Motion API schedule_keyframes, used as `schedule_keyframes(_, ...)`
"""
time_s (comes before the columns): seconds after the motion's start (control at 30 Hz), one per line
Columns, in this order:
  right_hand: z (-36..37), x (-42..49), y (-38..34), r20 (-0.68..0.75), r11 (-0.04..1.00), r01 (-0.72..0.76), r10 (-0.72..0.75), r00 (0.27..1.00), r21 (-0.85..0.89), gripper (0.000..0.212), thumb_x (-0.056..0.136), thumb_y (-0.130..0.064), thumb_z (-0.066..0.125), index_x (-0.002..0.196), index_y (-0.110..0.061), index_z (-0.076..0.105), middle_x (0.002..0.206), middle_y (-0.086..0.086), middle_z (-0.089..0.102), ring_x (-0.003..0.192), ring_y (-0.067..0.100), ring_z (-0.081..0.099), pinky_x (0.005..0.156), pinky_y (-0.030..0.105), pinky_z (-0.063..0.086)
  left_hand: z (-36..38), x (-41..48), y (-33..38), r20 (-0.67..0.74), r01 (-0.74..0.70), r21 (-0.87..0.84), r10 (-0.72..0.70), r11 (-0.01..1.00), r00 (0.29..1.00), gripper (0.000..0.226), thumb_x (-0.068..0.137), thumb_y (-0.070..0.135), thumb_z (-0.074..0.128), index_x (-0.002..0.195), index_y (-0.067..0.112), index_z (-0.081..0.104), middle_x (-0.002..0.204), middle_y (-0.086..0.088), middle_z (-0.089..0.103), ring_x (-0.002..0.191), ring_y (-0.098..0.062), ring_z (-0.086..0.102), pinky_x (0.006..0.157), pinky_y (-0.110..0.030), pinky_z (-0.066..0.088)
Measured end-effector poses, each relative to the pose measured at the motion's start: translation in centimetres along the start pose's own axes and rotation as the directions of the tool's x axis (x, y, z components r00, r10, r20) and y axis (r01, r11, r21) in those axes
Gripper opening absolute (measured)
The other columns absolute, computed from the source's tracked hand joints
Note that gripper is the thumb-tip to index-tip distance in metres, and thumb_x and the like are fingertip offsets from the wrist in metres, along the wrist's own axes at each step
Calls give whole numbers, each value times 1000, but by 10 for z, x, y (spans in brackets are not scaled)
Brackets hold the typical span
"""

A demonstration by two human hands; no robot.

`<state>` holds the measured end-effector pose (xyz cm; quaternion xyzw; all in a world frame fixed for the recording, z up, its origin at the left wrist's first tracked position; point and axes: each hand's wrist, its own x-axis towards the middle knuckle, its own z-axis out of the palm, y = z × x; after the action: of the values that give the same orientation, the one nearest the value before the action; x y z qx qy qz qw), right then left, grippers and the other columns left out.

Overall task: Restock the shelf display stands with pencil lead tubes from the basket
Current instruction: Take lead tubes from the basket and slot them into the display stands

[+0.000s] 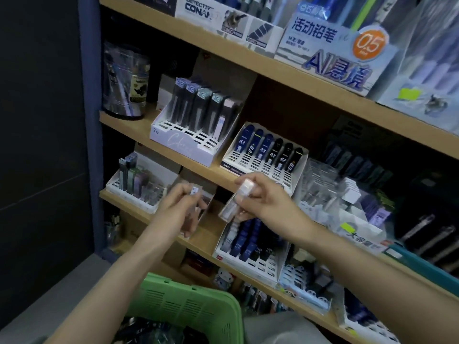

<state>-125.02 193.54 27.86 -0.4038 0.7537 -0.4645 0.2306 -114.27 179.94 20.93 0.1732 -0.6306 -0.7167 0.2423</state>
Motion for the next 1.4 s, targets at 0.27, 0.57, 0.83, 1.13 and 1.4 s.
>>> schedule_keyframes(0.27,-58,-51,22,-137,995,-56,67,988,87,17,94,-4,53,107,-14,54,84,5,60,66,8,65,68,22,58,30,-3,-24,72,50,115,-58,992,996,21,100,15,42,85,1,47,44,1,51,45,-20,47,40,-18,38)
schedule_keyframes(0.57,-107,-93,35,-277,947,-24,118,954,321,12,89,-1,59,99,-4,52,86,9,65,71,15,70,71,23,58,125,-23,-3,259,71,-7,-67,997,963,16,92,21,53,97,7,60,61,5,58,48,-10,44,46,-20,39)
schedule_keyframes(0.83,-121,-111,56,-370,967,40,57,927,250,15,86,-5,64,99,-4,57,79,9,66,66,8,62,64,17,54,175,-23,12,227,-10,-20,14,1000,974,9,89,20,59,93,12,61,52,4,46,48,-10,40,48,-18,38)
schedule_keyframes(1.13,-174,-79,40,-646,987,62,-145,749,-150,9,95,-10,53,102,-15,54,83,-3,61,73,6,63,71,19,55,189,-7,24,150,90,-88,-76,992,986,12,99,1,35,93,9,41,65,-7,55,49,-15,49,46,-23,46)
schedule_keyframes(1.4,-188,-26,38,-550,806,-70,-335,765,-588,22,94,-16,57,113,-5,57,92,3,61,85,15,59,79,24,49,175,6,30,158,47,-63,-37,997,987,13,97,5,44,109,2,48,82,-8,61,51,-10,58,50,-23,53)
